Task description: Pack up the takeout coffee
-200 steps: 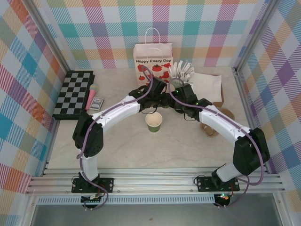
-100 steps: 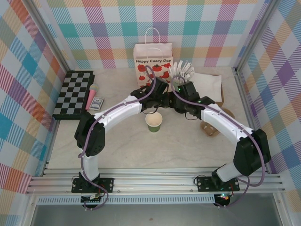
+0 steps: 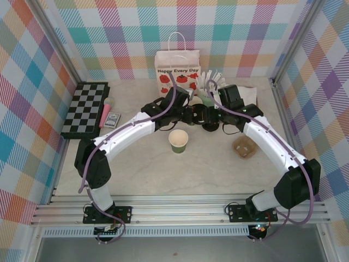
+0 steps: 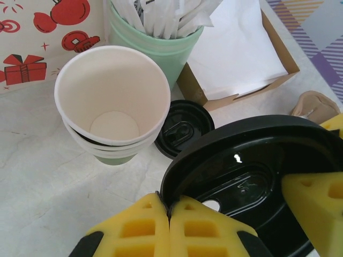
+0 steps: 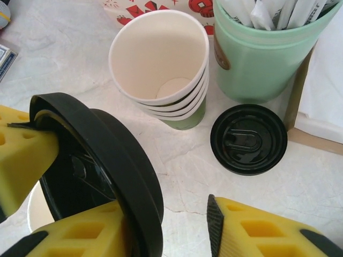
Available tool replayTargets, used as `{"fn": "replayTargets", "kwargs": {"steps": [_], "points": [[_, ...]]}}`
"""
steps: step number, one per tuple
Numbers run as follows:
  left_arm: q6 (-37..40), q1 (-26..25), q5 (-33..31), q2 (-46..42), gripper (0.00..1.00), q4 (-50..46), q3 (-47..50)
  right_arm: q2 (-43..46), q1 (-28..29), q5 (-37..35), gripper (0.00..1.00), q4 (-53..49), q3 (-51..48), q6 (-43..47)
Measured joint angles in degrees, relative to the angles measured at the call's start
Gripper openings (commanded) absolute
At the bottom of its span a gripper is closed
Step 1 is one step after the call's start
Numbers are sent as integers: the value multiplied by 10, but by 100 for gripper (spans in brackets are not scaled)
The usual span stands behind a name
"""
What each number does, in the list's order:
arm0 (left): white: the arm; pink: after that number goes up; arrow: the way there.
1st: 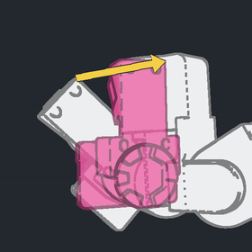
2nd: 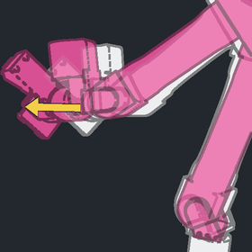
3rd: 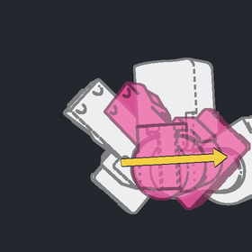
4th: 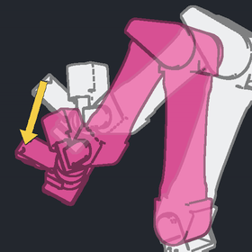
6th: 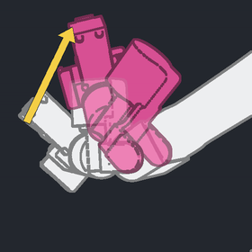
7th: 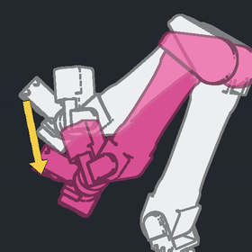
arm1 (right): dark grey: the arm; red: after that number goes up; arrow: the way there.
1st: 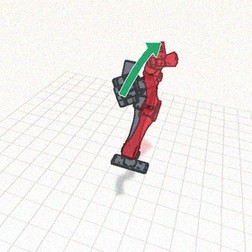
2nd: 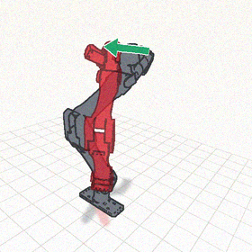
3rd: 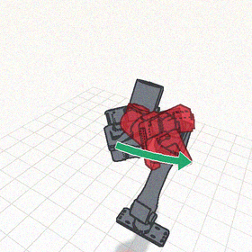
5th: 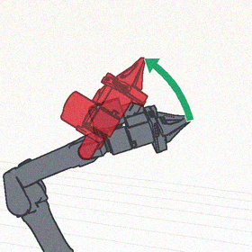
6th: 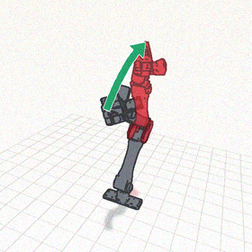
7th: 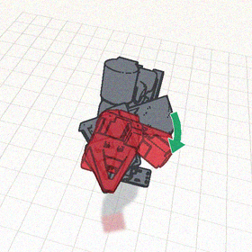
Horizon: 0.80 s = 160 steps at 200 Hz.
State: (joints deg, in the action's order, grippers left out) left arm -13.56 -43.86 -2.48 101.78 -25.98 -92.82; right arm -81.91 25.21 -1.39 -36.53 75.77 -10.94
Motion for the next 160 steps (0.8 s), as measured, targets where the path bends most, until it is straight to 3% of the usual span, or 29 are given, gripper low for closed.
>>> {"fn": "replayTargets", "kwargs": {"steps": [40,97,133,160], "points": [[4,0,16,-4,0,26,24,0,0,40,33,2,0,7],[3,0,30,-13,2,39,38,0,-3,64,14,5,0,12],[-8,9,47,-24,29,42,45,12,-3,63,9,11,-3,38],[-17,26,87,-81,59,71,101,41,-2,46,8,35,-15,105]]}}
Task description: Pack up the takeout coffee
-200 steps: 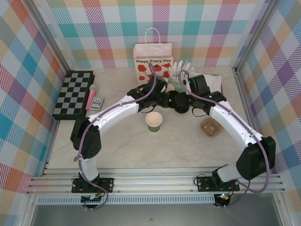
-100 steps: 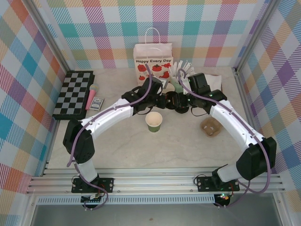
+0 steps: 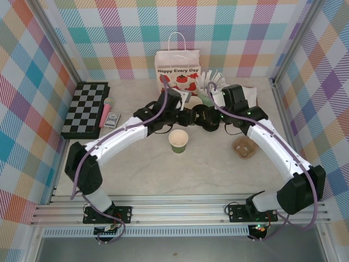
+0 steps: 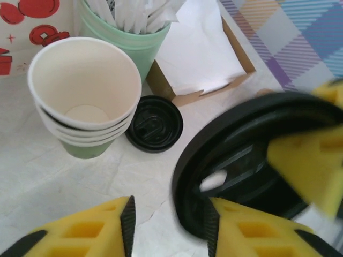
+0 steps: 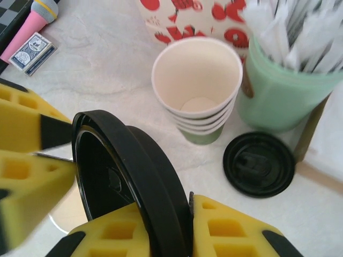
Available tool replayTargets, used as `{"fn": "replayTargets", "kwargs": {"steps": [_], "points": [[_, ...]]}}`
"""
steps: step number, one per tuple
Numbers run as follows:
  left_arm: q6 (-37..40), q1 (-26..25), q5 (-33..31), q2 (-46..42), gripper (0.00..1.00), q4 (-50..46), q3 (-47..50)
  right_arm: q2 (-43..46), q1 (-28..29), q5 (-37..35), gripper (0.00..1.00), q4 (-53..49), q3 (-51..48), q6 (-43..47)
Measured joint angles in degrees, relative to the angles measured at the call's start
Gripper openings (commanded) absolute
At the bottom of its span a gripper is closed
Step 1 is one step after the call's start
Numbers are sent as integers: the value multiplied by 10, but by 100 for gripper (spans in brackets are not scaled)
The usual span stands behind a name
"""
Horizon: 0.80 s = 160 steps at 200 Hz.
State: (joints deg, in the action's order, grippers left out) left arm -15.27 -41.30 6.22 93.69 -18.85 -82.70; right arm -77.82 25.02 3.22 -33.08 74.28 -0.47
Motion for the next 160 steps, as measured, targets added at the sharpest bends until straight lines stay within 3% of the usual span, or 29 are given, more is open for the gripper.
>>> {"fn": "replayTargets", "kwargs": {"steps": [19,47,90,132,160], "points": [[-4,30,27,-79,74,30,70,17,2,-13,9,28,0,64],[-33,97,50,-188,85,54,130,34,18,-21,8,94,-3,200],[-89,192,111,-205,86,16,94,83,62,33,7,245,-67,484],[-75,220,203,-179,86,-96,-17,83,85,102,13,346,-72,790],[-30,223,277,-154,83,-165,-91,83,89,169,10,396,-86,946]]}}
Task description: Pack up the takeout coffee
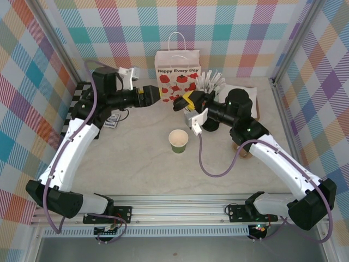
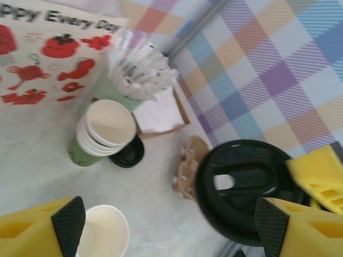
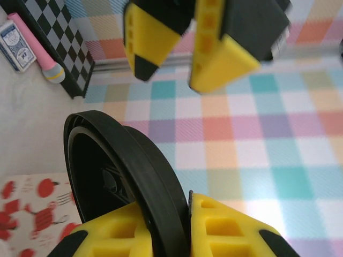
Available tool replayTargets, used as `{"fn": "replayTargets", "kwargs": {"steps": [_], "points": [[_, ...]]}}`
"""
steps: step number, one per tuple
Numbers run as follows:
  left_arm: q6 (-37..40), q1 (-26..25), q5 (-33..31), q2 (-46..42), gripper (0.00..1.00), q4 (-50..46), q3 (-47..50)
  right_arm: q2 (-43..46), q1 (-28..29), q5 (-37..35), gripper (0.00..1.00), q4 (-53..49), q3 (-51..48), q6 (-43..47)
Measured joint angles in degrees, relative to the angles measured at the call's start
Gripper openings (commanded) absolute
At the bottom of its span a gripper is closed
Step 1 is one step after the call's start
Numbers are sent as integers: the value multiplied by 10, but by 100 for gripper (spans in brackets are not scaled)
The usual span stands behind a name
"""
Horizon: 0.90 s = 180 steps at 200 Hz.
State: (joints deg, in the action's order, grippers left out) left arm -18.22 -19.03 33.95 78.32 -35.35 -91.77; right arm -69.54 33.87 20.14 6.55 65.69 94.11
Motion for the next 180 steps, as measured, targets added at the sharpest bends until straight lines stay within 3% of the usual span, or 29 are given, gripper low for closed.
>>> {"fn": "replayTargets", "kwargs": {"steps": [33,67,119,180], "points": [[77,0,62,30,82,-73,-40,-3,0,72,10,28,-2,135],[144,0,112,61,73,-135,-83,-8,4,134,10,42,-2,216],[192,-7,128,71,64,-173,-108,-16,4,175,9,28,1,249],[194,-14,139,75,52,-170,-108,-33,7,179,9,29,4,254]]}}
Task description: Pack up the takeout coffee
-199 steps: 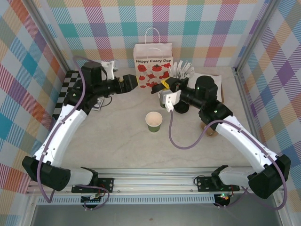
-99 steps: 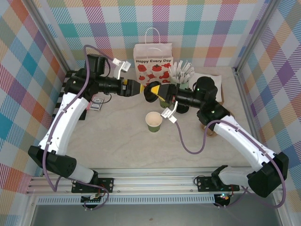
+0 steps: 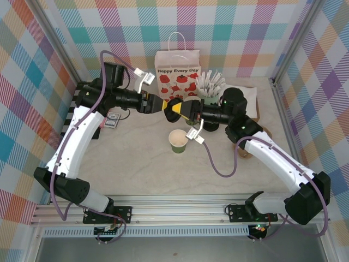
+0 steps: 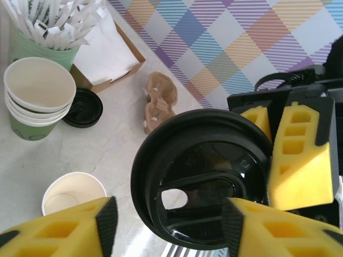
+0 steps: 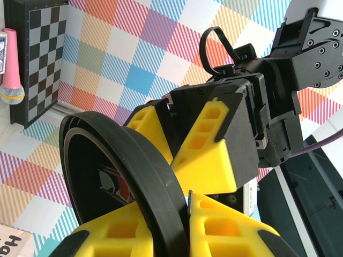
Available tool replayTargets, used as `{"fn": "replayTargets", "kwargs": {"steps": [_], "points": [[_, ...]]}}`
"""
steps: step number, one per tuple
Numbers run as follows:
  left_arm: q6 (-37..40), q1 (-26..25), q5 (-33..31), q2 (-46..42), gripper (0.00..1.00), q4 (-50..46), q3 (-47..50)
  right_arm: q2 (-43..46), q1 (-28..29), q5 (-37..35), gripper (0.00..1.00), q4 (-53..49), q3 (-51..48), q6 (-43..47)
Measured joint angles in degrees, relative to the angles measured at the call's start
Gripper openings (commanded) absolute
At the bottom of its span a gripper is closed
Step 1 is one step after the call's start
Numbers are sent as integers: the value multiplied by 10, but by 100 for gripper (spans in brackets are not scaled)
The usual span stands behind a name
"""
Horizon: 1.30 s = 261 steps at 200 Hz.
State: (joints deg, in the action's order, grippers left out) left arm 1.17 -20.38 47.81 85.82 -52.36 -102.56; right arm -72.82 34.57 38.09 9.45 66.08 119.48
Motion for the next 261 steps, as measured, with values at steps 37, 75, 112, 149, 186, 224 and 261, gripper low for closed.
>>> {"fn": "replayTargets", "kwargs": {"steps": [37,75,112,149,186,224,261], "points": [[4,0,11,4,48,-1,0,0,0,1,9,4,0,0],[9,0,13,21,39,-2,0,0,4,2,9,13,0,0],[17,0,32,30,33,-7,0,0,6,1,9,12,0,0],[34,-1,46,30,33,-22,0,0,9,1,9,11,0,0],[64,-2,66,32,35,-48,0,0,12,3,9,11,1,0],[74,-1,66,37,16,-49,0,0,13,6,9,8,4,0],[73,-2,70,46,6,-50,-1,0,15,-1,9,-2,4,2]]}}
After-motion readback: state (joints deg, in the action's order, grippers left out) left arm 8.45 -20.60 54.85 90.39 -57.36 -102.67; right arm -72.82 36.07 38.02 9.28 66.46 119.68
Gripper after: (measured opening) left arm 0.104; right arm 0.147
